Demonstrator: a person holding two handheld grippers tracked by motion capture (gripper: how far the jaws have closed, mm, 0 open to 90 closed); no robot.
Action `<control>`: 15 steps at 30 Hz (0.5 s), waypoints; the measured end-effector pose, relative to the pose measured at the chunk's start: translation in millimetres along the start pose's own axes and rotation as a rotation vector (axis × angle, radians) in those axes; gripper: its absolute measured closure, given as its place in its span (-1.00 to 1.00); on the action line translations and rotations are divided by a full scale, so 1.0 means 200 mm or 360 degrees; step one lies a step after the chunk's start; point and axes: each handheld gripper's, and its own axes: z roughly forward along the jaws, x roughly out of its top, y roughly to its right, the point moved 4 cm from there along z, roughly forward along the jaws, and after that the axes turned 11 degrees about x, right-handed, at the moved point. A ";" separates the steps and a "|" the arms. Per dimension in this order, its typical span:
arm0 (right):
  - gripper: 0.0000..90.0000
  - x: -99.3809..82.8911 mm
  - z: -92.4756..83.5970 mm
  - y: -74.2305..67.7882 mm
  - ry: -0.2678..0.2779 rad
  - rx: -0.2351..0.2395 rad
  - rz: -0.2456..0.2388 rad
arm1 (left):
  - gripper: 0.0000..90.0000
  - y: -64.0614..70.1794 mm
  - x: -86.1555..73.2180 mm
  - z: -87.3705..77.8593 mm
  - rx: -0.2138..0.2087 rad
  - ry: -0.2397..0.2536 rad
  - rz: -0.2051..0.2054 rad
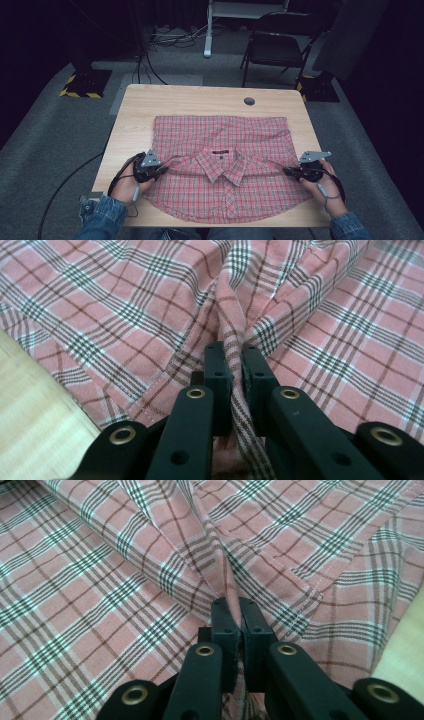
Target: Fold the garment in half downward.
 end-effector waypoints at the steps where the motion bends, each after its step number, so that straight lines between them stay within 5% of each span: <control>1: 0.96 0.01 0.01 0.02 0.0001 -0.0007 0.0006 | 0.87 -0.02 0.01 0.01 -0.0003 0.0003 -0.0018; 8: 0.96 0.11 0.05 0.13 -0.0008 -0.0047 0.0032 | 0.87 -0.10 0.07 0.07 0.0005 0.0012 -0.0065; 15: 0.96 0.23 -0.13 0.08 0.0120 -0.0058 -0.0031 | 0.87 -0.11 0.18 -0.11 0.0026 0.0152 -0.0052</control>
